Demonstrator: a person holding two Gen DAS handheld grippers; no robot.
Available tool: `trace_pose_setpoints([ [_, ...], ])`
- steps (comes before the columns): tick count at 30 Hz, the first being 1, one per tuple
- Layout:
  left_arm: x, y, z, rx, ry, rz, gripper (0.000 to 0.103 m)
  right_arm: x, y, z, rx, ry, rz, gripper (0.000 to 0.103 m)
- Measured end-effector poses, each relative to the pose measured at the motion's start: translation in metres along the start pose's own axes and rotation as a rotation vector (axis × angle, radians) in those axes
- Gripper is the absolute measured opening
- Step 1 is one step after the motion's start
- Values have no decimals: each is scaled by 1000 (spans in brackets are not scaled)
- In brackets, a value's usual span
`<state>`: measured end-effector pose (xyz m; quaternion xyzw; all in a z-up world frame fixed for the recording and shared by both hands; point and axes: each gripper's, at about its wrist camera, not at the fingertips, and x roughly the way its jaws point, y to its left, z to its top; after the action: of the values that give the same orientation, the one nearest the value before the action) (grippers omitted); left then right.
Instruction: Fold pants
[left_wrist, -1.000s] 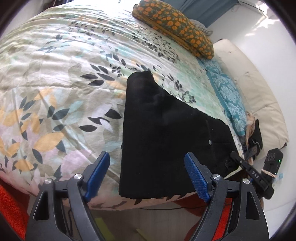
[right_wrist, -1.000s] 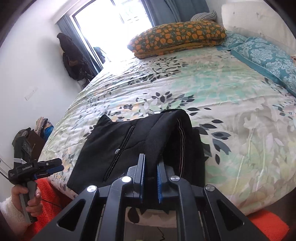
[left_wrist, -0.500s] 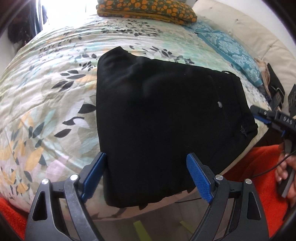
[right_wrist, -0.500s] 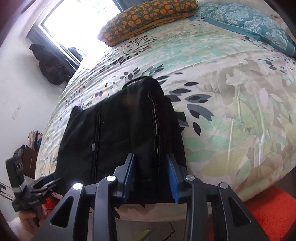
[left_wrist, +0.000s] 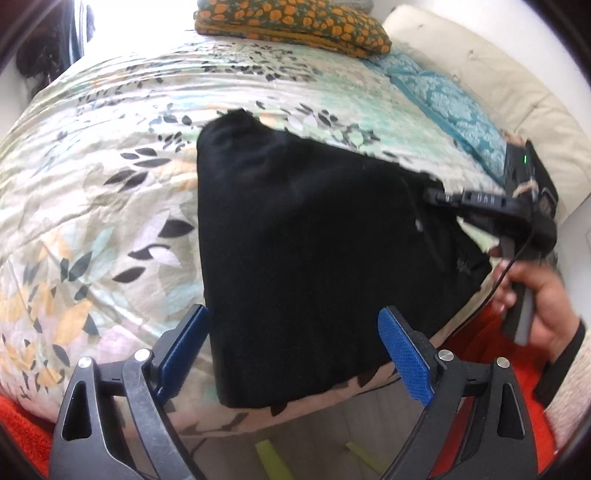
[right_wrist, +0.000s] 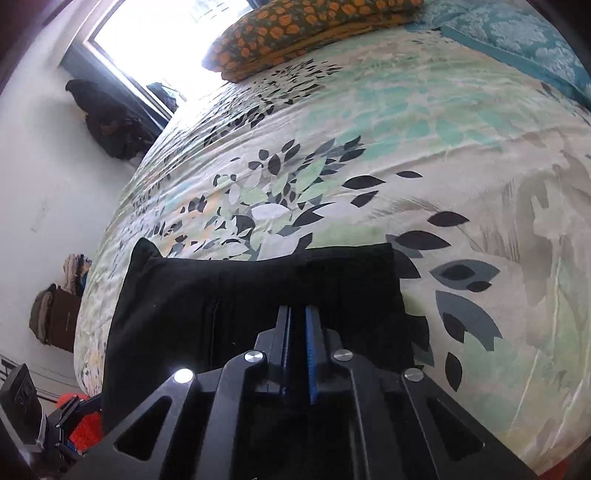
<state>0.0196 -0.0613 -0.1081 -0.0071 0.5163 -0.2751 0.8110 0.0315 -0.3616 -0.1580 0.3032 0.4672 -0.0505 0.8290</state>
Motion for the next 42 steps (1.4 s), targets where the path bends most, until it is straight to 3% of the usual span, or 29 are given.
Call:
trace_pose_setpoints([
  [3, 6, 11, 41, -43, -40, 5, 95, -4, -11, -6, 22, -18, 36, 0],
  [5, 27, 9, 72, -16, -34, 34, 95, -4, -10, -6, 10, -23, 31, 0],
  [9, 91, 2, 113, 60, 58, 104, 95, -4, -15, -8, 36, -34, 60, 0],
  [11, 115, 6, 121, 68, 63, 166, 98, -4, -15, -8, 34, -37, 66, 0],
  [12, 122, 13, 123, 49, 50, 172, 103, -3, -14, -8, 31, -35, 66, 0],
  [14, 125, 28, 132, -30, 6, 198, 103, -2, -14, -7, 25, -29, 66, 0],
  [16, 135, 54, 140, -157, 34, 253, 102, 0, -16, -7, 29, -27, 69, 0],
  [18, 140, 78, 139, -271, 33, 226, 103, 0, -18, -7, 41, -25, 82, 0],
  [26, 123, 75, 143, -259, -1, 285, 102, 1, -21, -6, 61, -17, 98, 0],
  [30, 85, 68, 138, -258, -58, 258, 101, -1, -25, -8, 89, -21, 122, 0],
  [34, 41, 44, 122, -200, -113, 170, 101, -9, -17, -9, 50, -39, 103, 0],
  [36, 28, 26, 107, -140, -108, 129, 101, -21, -3, -11, -14, -65, 63, 14],
  [38, 18, 7, 89, -68, -99, 118, 101, -34, 14, -14, -68, -79, 40, 40],
  [39, 15, -3, 78, -36, -96, 116, 101, -41, 21, -17, -81, -83, 18, 64],
  [40, 14, -11, 68, -10, -90, 114, 101, -47, 29, -21, -92, -86, -9, 75],
  [42, 10, -24, 47, 34, -82, 111, 101, -61, 47, -34, -133, -81, -52, 75],
])
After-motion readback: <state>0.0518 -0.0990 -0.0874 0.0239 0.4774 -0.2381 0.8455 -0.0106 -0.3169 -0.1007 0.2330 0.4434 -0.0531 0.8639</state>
